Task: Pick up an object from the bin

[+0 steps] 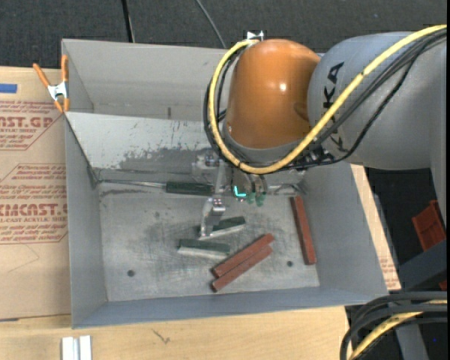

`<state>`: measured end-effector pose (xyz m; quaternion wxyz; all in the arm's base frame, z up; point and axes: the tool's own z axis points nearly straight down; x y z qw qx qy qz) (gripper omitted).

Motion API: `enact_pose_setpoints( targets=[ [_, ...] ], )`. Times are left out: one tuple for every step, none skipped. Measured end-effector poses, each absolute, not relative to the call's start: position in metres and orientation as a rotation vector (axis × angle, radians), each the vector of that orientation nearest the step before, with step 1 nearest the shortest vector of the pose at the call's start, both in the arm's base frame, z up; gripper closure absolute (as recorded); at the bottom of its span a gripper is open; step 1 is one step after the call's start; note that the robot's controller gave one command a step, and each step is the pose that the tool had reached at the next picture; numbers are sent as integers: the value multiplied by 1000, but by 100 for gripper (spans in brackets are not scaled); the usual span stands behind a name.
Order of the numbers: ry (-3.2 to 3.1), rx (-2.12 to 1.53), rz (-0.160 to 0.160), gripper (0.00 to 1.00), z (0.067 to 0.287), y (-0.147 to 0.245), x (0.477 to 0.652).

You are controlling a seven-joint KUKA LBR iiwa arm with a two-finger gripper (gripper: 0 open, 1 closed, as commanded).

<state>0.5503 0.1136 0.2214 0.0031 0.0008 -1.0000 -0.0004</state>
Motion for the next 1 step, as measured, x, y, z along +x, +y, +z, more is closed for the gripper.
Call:
enact_pose_setpoints(
  targets=[
    [-3143,1,-2,0,226,113,552]
  ],
)
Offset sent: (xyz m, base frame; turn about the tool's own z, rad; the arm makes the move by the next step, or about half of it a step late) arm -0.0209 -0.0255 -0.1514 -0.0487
